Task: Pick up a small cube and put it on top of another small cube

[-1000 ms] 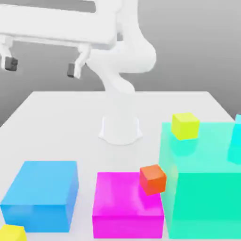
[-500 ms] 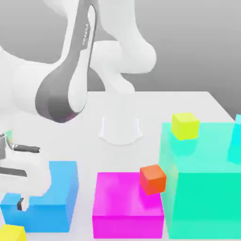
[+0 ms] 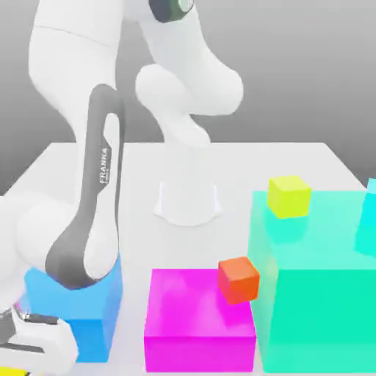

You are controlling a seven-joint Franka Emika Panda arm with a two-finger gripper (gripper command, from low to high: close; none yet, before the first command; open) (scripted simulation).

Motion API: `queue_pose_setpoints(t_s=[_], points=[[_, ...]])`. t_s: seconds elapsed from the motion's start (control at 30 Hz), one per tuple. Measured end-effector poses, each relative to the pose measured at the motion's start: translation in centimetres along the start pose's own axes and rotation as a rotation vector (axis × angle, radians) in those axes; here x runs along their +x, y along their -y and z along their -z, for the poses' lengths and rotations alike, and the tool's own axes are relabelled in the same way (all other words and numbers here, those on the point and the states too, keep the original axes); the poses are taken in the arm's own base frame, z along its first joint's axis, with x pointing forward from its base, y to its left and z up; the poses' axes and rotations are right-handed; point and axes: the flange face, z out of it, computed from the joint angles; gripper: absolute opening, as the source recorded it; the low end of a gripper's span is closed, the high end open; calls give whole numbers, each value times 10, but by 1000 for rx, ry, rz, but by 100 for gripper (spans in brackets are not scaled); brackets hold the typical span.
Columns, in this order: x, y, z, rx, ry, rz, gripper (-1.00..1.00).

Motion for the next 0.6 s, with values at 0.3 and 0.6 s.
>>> queue_pose_setpoints(t_s=[0.3, 0.6], points=[[-52, 45, 78, 46, 24, -219, -100], [-133, 91, 126, 69, 59, -508, -100]])
